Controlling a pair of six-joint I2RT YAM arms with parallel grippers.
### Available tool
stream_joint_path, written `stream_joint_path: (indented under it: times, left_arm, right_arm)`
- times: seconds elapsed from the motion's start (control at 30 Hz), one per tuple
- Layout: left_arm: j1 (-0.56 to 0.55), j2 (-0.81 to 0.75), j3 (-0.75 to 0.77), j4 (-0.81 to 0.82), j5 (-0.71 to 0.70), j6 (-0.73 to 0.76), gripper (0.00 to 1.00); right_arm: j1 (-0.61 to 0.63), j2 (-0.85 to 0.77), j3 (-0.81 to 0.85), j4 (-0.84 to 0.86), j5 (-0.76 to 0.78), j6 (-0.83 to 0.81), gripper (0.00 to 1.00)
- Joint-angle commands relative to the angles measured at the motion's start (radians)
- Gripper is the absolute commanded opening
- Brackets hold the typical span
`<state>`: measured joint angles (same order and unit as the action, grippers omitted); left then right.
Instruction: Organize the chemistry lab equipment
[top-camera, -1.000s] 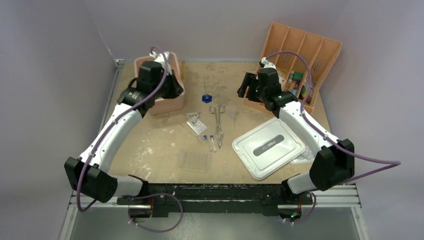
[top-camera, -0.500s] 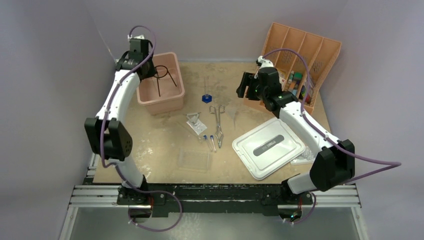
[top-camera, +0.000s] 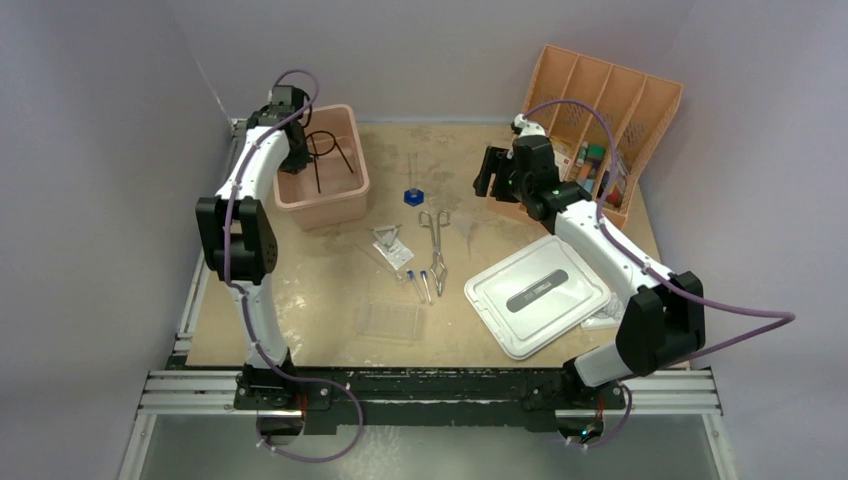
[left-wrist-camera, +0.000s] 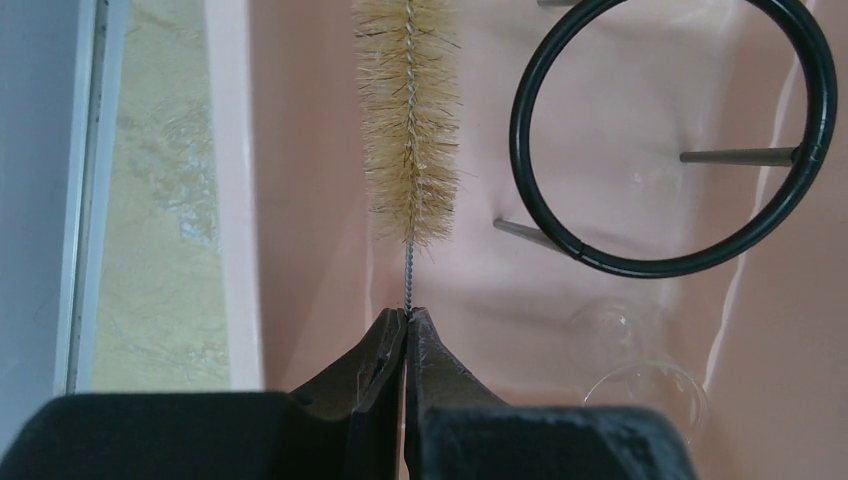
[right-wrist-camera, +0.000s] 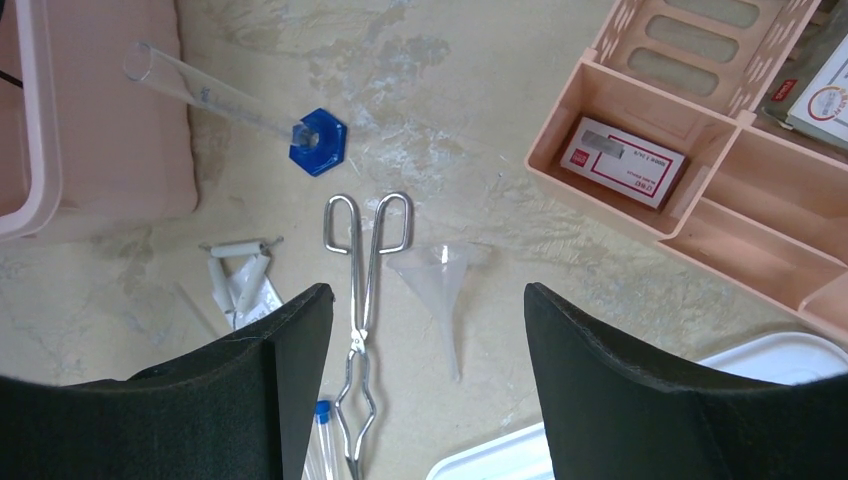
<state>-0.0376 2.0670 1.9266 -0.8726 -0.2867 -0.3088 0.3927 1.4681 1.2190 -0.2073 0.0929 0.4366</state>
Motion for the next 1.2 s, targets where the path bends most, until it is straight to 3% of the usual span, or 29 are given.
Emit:
stream_joint_path:
  times: [0.0, 0.27, 0.53, 0.63, 0.8, 0.97, 1.17]
  left_arm:
    - [0.001, 0.046, 0.059, 0.007, 0.002, 0.026, 0.00]
    - [0.001, 0.115, 0.094, 0.005, -0.074, 0.029, 0.00]
    - [0.000, 0.097, 0.131, -0.023, -0.112, 0.000, 0.22]
    - [0.000, 0.058, 0.152, -0.034, -0.091, -0.016, 0.26]
    - [0.000, -0.047, 0.146, -0.035, -0.008, -0.035, 0.29]
    - [0.000, -0.224, 0.032, 0.046, 0.172, -0.052, 0.37]
    - [-0.001, -0.405, -0.121, 0.136, 0.317, -0.131, 0.58]
  right_arm:
    - [0.004, 0.011, 0.025, 0.079, 0.032, 0.013, 0.72]
    - [0.005, 0.065, 0.066, 0.091, 0.003, 0.019, 0.72]
    - [0.005, 0.084, 0.071, 0.114, -0.090, -0.020, 0.72]
    - [0.005, 0.077, 0.055, 0.127, -0.091, -0.019, 0.72]
    - [0.006, 0.080, 0.054, 0.121, -0.091, -0.012, 0.72]
    - [0.012, 0.087, 0.058, 0.083, -0.083, -0.018, 0.72]
    - [0.047, 0.110, 0.079, 0.041, -0.060, -0.049, 0.72]
